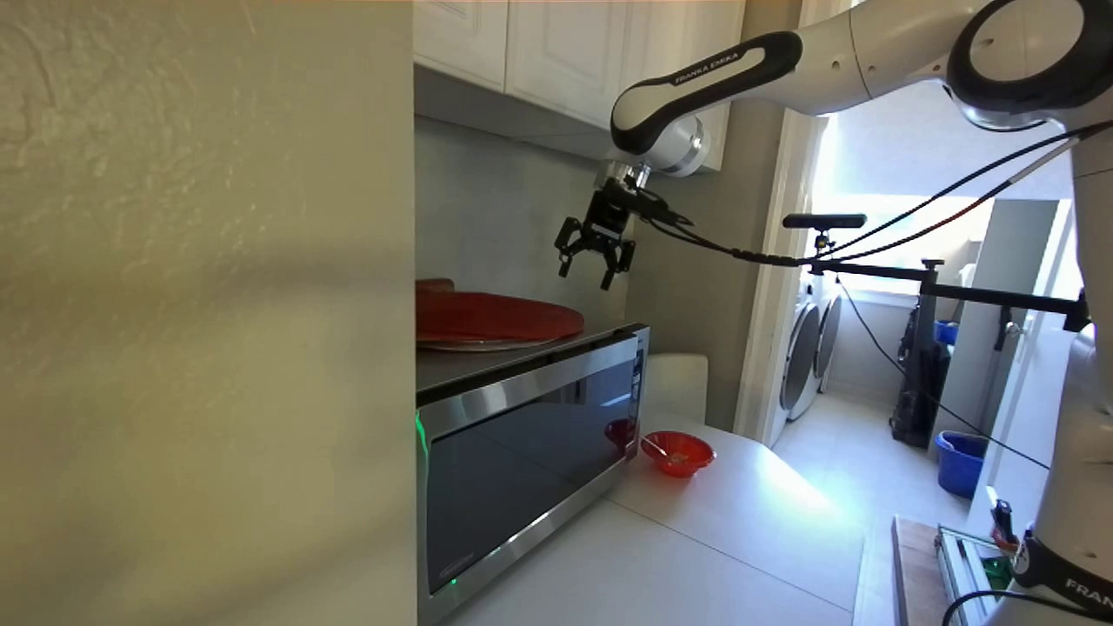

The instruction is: Put the orange object on the microwave

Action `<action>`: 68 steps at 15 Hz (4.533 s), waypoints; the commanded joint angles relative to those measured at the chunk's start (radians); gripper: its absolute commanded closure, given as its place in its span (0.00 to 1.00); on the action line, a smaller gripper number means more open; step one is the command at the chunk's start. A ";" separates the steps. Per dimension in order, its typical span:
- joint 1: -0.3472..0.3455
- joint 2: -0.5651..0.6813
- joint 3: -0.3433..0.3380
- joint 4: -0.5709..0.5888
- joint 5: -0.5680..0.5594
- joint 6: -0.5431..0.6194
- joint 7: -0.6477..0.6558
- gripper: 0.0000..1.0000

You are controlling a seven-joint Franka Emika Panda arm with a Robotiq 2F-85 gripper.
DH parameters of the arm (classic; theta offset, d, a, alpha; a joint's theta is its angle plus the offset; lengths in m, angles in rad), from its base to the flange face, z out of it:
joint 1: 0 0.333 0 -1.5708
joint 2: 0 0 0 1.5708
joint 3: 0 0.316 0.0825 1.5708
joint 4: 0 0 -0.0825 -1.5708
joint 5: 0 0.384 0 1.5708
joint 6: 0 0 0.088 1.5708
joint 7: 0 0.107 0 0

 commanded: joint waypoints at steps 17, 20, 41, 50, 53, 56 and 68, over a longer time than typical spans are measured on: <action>-0.071 0.004 0.026 0.015 0.482 -0.342 -0.265 0.00; -0.099 0.015 0.016 0.025 0.516 -0.371 -0.307 0.00; -0.213 0.219 0.016 0.184 0.631 -0.154 -0.538 0.00; -0.219 0.254 0.022 0.202 0.620 -0.160 -0.556 0.00; -0.219 0.267 0.022 0.212 0.617 -0.161 -0.555 0.01; -0.218 0.270 0.025 0.214 0.619 -0.163 -0.555 0.09; -0.211 0.279 0.031 0.206 0.608 -0.175 -0.572 0.16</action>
